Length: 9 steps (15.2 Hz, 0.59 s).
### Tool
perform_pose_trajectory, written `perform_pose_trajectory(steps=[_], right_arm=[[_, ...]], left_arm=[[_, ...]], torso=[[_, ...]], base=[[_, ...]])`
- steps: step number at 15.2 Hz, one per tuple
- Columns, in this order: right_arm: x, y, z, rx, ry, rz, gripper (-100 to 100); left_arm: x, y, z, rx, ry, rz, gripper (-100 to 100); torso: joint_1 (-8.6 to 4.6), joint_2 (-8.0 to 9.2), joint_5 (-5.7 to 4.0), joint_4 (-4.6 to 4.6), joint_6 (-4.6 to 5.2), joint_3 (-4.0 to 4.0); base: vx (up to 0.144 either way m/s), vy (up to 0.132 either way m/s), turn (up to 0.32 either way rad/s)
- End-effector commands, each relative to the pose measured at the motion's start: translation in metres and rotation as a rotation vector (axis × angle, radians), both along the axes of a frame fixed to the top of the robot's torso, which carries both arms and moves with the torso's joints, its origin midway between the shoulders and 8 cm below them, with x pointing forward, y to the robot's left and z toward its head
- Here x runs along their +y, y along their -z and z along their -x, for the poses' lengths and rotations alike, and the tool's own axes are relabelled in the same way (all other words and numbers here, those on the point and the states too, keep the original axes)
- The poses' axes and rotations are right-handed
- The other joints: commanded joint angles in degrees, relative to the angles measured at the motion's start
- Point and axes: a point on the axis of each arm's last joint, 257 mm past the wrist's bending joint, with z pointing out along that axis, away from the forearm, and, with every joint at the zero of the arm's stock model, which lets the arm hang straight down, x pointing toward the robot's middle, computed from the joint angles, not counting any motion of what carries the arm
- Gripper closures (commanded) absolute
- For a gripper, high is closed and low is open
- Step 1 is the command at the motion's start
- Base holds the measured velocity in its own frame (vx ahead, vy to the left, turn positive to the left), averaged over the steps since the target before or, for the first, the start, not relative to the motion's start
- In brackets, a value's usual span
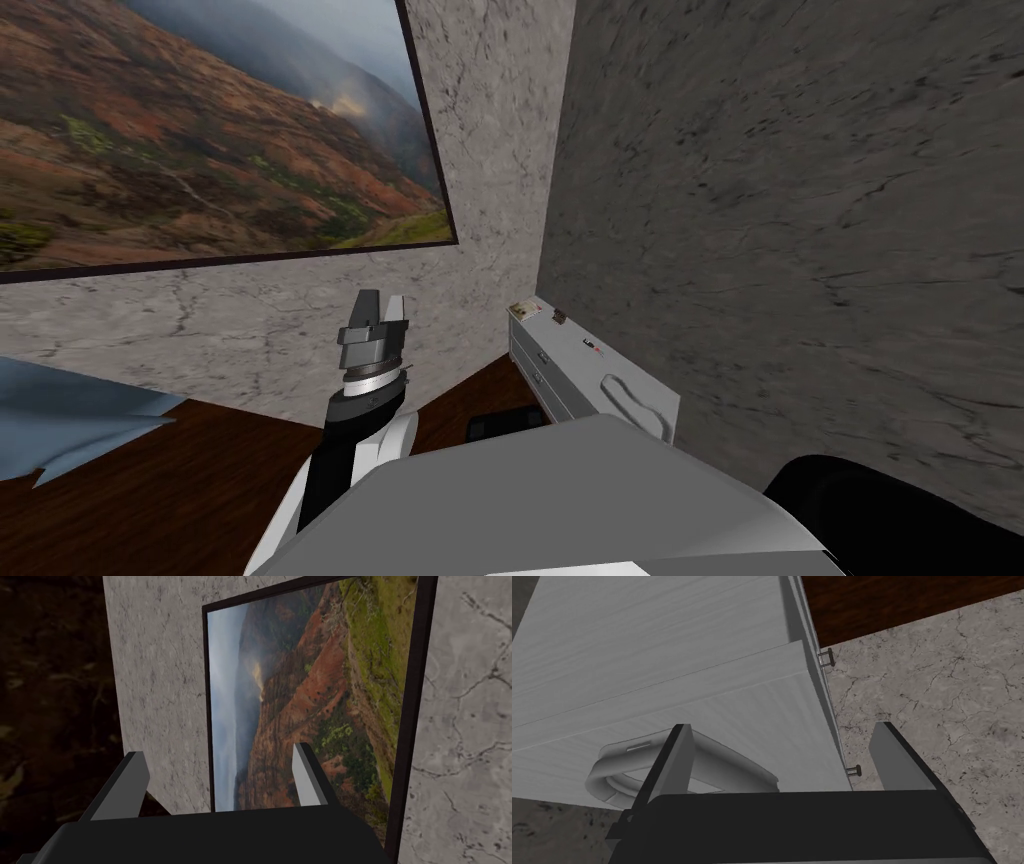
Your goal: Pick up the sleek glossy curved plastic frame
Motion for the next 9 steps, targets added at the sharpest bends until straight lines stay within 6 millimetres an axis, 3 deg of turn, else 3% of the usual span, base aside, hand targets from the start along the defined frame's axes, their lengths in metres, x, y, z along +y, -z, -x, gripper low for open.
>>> perform_pose_trajectory(steps=[1,2,3,4,5,7,8,9], right_arm=[[-0.018,-0.001,0.021,0.052,-0.043,0.051,-100],[-0.037,-0.004,0.043,0.109,-0.089,0.100,-100],[-0.037,-0.004,0.043,0.109,-0.089,0.100,-100],[-0.055,-0.008,0.064,0.162,-0.134,0.146,-100],[-0.055,-0.008,0.064,0.162,-0.134,0.146,-100],[-0.086,-0.017,0.098,0.255,-0.219,0.220,-100],[-0.086,-0.017,0.098,0.255,-0.221,0.221,-100],[-0.098,-0.022,0.112,0.295,-0.260,0.250,-100]], left_arm=[[0.000,0.000,0.000,0.000,0.000,0.000,0],[0.000,0.000,0.000,0.000,0.000,0.000,0],[0.000,0.000,0.000,0.000,0.000,0.000,0],[0.000,0.000,0.000,0.000,0.000,0.000,0],[0.000,0.000,0.000,0.000,0.000,0.000,0],[0.000,0.000,0.000,0.000,0.000,0.000,0],[0.000,0.000,0.000,0.000,0.000,0.000,0],[0.000,0.000,0.000,0.000,0.000,0.000,0]], torso=[[0.00,0.00,0.00,0.00,0.00,0.00],[0.00,0.01,0.00,0.00,0.03,0.01],[0.02,0.00,0.01,0.00,0.02,0.00],[0.04,0.00,0.01,0.00,0.04,0.00],[0.04,0.01,0.02,0.00,0.02,0.00],[0.01,0.02,0.00,0.01,0.02,0.01],[-0.01,-0.07,-0.02,-0.01,-0.01,-0.03],[0.04,-0.11,0.02,-0.03,0.02,-0.07]], base=[[0.080,-0.001,0.202],[0.092,0.005,0.211],[0.087,0.003,0.165],[0.084,0.005,0.203],[0.079,-0.004,0.181],[0.106,-0.010,0.275],[0.123,0.002,0.223],[0.106,0.005,0.179]])
